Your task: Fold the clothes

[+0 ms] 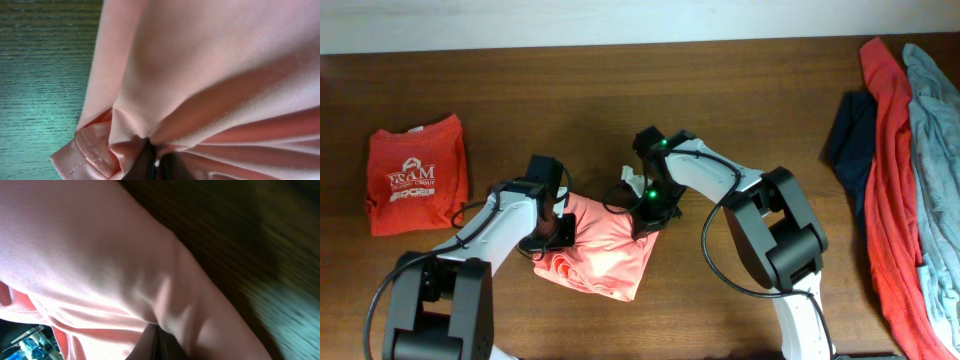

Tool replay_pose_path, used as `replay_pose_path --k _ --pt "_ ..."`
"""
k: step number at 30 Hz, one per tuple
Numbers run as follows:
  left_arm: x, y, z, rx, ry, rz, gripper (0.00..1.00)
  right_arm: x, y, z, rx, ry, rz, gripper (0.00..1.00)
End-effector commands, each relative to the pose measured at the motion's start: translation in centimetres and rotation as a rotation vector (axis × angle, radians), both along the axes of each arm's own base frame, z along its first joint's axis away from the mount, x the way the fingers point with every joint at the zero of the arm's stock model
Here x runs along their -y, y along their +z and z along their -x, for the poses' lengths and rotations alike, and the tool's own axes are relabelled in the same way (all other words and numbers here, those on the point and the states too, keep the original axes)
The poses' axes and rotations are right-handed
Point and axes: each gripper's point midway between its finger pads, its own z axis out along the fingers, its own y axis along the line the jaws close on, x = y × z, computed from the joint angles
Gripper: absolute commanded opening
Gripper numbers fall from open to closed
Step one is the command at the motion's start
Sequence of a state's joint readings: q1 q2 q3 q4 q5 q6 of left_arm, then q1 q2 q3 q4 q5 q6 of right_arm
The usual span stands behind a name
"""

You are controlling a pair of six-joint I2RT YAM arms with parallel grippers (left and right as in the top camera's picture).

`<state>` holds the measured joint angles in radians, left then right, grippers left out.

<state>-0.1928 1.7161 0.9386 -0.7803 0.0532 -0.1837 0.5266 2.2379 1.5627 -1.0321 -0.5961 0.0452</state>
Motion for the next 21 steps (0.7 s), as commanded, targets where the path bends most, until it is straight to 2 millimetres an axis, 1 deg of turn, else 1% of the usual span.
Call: replay_pose_path --k 1,5,10,12,14,16,18,21 --pt "-2.4 -1.1 0.3 0.012 0.049 -0.123 0.06 5.5 -3.9 -1.2 0.014 -0.018 0.206 0.05" --pt "-3.0 -1.4 0.7 0.010 0.061 -0.158 0.08 6.2 -3.9 -1.7 0.024 -0.012 0.193 0.05" --pt "-4.2 -1.2 0.5 0.025 0.061 -0.227 0.18 6.2 -3.9 -1.7 0.031 0.002 0.187 0.06" --pt "-4.3 -1.2 0.5 0.026 0.061 -0.233 0.23 6.2 -3.9 -1.9 0.034 0.002 0.190 0.06" --pt "-4.4 -1.2 0.6 0.022 0.061 -0.235 0.24 6.5 -3.6 -2.2 0.046 0.006 0.208 0.06" --pt "-4.4 -1.2 0.6 0.019 0.060 -0.235 0.25 6.6 -3.1 -2.7 0.057 0.010 0.225 0.05" --pt "-4.3 -0.9 0.5 0.024 0.061 -0.233 0.25 6.7 -2.1 -3.2 0.068 0.014 0.239 0.06" --pt "-4.1 0.5 -0.5 0.063 0.066 -0.225 0.25 6.5 -0.2 -4.2 0.092 0.026 0.241 0.06"
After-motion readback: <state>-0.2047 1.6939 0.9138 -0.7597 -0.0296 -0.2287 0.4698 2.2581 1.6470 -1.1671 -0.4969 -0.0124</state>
